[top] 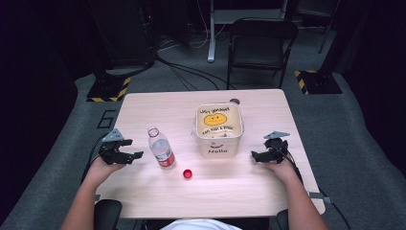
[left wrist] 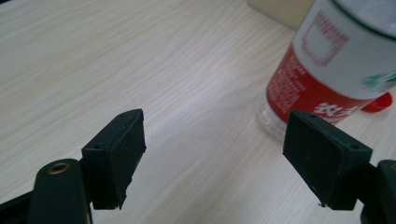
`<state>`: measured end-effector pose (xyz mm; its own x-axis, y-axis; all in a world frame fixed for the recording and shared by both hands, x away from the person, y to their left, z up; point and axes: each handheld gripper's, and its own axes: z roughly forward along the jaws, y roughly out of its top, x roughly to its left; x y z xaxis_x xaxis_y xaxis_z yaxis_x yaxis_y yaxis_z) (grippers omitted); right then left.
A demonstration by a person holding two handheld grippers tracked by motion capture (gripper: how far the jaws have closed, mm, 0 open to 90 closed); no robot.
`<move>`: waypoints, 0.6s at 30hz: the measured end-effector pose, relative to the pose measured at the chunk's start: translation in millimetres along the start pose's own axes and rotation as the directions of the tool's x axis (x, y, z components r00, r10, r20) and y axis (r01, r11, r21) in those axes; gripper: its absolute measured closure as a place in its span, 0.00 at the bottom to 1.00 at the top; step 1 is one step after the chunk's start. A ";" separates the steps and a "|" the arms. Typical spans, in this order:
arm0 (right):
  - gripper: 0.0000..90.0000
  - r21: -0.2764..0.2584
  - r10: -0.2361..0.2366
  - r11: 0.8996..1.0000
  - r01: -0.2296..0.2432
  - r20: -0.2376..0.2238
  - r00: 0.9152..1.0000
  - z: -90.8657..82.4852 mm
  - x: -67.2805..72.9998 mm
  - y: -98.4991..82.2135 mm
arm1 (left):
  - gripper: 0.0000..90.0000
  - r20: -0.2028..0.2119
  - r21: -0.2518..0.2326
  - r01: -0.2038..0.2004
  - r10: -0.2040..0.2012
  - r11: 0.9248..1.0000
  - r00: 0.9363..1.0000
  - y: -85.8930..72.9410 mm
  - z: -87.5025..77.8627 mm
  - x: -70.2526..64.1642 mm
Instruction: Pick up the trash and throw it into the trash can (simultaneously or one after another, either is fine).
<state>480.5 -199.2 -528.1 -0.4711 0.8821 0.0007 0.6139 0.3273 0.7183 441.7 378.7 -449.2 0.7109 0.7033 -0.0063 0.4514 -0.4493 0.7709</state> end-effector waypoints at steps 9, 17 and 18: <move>0.00 0.008 -0.004 1.000 0.004 -0.007 1.000 -0.7 0.1 -0.2 | 0.22 0.052 -0.021 -0.073 0.074 0.997 0.996 15.7 -8.7 -19.8; 0.00 0.008 0.009 1.000 -0.009 -0.013 1.000 -0.8 1.3 0.1 | 0.17 0.081 -0.019 -0.105 0.107 0.994 0.991 22.7 -8.6 -30.2; 0.00 0.008 -0.003 1.000 0.004 -0.013 1.000 -0.8 0.4 -0.2 | 0.17 0.091 -0.022 -0.099 0.101 0.995 0.991 23.3 -8.5 -31.2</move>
<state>479.8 -199.2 -527.6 -0.4814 0.8765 0.0073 0.6172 0.3331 0.7129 425.4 351.0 -425.6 0.7986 0.6017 0.0135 0.3671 -0.5047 0.7814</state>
